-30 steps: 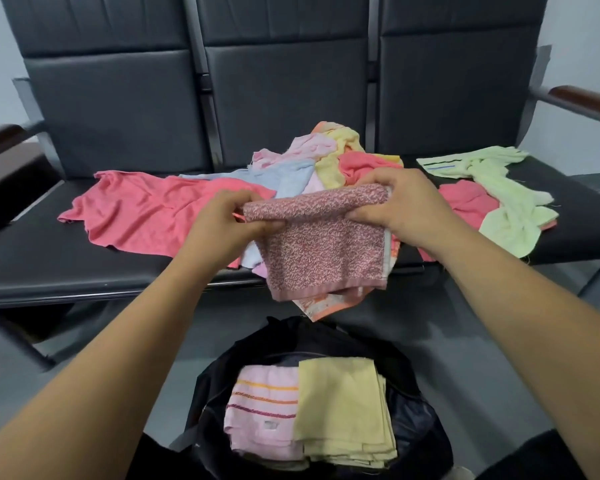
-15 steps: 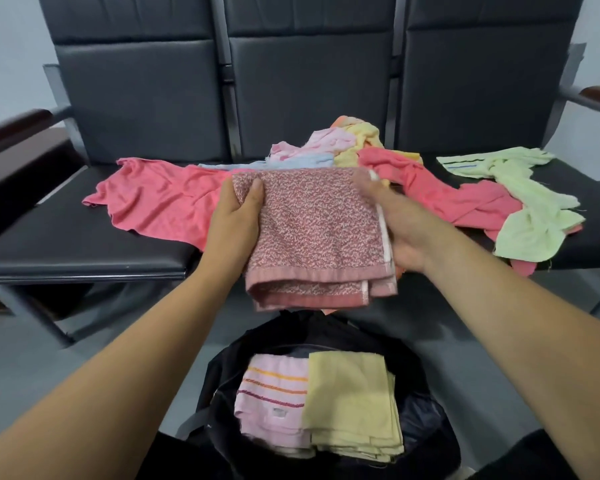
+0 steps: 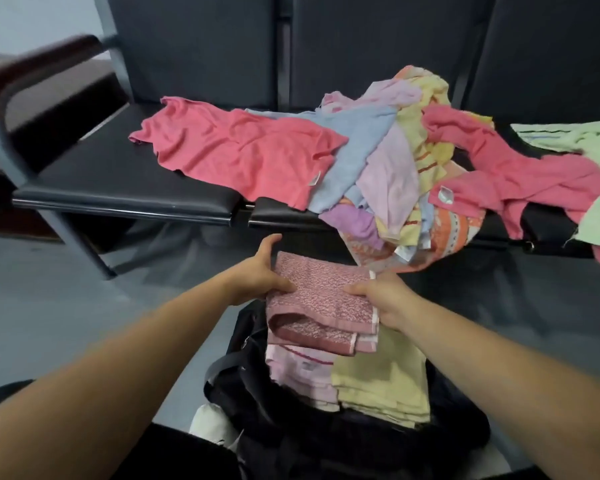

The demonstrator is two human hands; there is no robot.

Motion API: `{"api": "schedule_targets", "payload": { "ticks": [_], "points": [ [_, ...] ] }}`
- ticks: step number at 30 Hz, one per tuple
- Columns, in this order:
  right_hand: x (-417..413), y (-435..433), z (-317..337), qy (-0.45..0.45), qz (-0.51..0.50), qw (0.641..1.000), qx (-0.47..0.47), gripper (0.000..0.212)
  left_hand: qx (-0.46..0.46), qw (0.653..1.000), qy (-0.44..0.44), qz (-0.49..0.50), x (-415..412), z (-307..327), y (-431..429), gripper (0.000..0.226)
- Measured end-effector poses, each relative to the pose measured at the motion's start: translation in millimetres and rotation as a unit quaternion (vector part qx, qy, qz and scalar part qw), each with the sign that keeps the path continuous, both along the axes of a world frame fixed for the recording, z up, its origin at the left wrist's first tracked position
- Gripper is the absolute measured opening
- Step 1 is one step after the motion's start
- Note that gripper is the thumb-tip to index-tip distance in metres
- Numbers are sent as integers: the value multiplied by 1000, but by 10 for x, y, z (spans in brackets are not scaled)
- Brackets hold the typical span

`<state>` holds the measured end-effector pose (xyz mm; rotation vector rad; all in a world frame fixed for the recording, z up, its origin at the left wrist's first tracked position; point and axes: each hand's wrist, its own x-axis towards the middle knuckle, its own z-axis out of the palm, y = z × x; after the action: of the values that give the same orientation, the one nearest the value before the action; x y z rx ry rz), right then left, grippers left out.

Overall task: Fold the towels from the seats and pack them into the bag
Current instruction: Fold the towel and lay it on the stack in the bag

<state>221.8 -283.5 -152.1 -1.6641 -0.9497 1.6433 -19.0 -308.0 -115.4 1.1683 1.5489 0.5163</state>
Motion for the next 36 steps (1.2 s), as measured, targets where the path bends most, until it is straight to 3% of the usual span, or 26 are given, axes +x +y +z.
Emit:
{"api": "schedule_targets", "payload": {
  "ticks": [1, 2, 6, 11, 16, 19, 22, 25, 27, 30, 33, 36],
  "points": [
    [-55, -26, -126, -33, 12, 999, 4, 82, -6, 1000, 20, -21, -41, -97, -6, 82],
    [-125, -69, -186, -67, 20, 998, 10, 85, -14, 998, 40, -40, -80, -210, -2, 69],
    [-311, -83, -563, -171, 62, 983, 13, 40, -23, 987, 124, -101, -68, -648, -2, 27],
    [-443, -132, -1061, -222, 68, 973, -9, 28, -8, 978, 190, -84, -34, -1247, -49, 21],
    [-318, -297, -1420, -283, 156, 946, 4, 23, -26, 968, 223, -111, -10, -1672, -143, 49],
    [-178, -402, -1587, -341, 238, 908, 37, 21, -34, 955, 245, -165, 117, -1830, -230, 43],
    [-166, -375, -1659, -325, 226, 916, 68, 20, -6, 951, 264, -162, 144, -1939, -245, 44],
    [-254, -219, -1641, -300, 185, 932, 88, 21, 23, 957, 258, -130, 15, -2065, -194, 61],
    [-254, -171, -1652, -313, 196, 924, 96, 20, 17, 941, 293, -168, -60, -2112, -210, 84],
    [-150, -236, -1694, -406, 336, 846, 84, 52, -5, 873, 395, -286, -51, -2139, -289, 119],
    [-107, -390, -1747, -480, 431, 756, 110, 73, -42, 841, 423, -334, 1, -2162, -313, 125],
    [-148, -501, -1741, -502, 429, 740, 131, 68, -68, 831, 437, -336, 83, -2049, -251, 117]
  ]
}}
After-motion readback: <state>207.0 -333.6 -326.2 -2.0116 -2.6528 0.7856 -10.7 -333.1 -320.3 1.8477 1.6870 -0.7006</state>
